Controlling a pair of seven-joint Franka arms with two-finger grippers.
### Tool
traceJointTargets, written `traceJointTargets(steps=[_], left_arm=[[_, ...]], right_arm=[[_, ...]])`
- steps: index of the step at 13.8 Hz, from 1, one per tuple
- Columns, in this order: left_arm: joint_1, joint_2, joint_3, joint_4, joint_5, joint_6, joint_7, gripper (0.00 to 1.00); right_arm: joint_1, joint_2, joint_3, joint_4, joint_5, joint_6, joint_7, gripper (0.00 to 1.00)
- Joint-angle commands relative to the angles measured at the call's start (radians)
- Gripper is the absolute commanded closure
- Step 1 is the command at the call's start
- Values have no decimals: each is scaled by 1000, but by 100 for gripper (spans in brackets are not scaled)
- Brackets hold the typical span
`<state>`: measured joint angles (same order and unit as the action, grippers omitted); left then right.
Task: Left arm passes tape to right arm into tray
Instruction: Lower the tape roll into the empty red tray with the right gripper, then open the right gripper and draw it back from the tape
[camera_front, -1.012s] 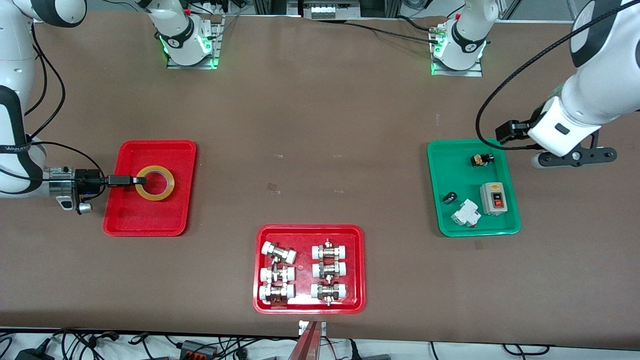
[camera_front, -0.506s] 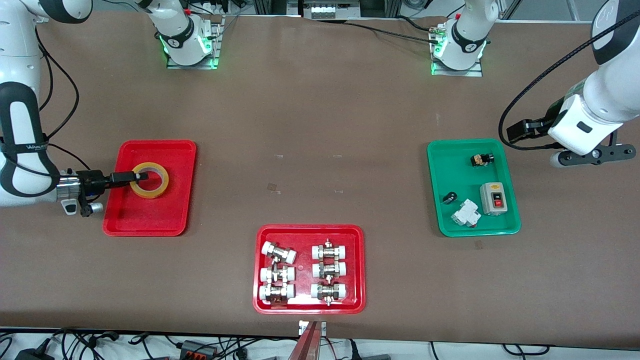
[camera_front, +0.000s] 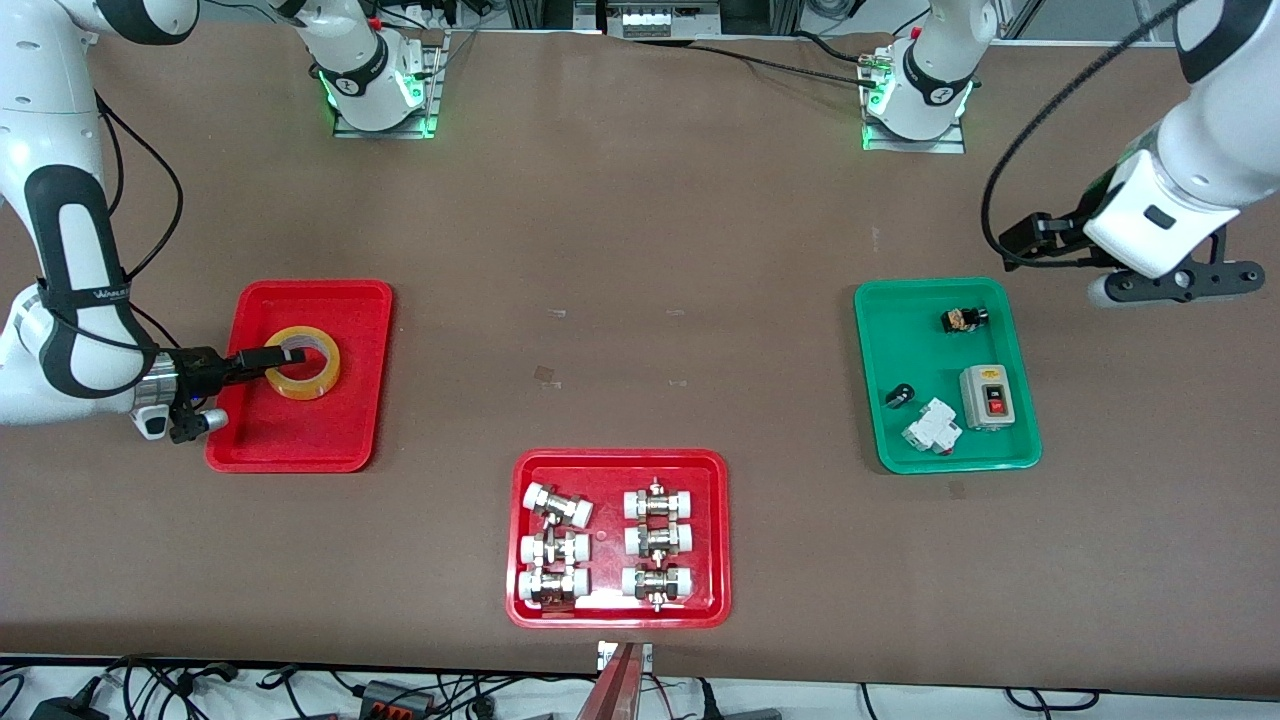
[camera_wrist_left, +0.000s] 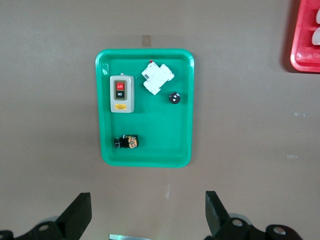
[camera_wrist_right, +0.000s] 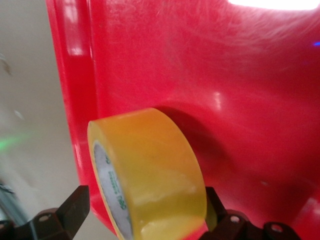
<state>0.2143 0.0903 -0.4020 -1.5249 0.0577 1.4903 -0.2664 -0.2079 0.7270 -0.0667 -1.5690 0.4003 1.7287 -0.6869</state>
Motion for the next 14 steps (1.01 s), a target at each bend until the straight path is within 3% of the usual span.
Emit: traceJointTargets(steps=[1,5,8,12,13,14], left_arm=[[16,-15,2,-12,-12,11,12,0],[17,-11,2,-12,-16,18,21,0],[17,-9,2,-12,-16,38,23,0],[37,-10,2,-18,-19,39,45,0],[16,-21,17,-23,-19,39,46,0],[-53,-24,88,-20,-19,38,46,0]], right_arm=[[65,-76,-7,-17,-147,29,105,0],[133,-197,-7,-6,-273,-4,271,0],[175,-284,-5,67,-375,-40,484,0],[215,-302,4,271,-402,-265,665,0],[219,-302,4,337,-402,-299,661,0],[217,-302,5,390,-397,-316,653,0]])
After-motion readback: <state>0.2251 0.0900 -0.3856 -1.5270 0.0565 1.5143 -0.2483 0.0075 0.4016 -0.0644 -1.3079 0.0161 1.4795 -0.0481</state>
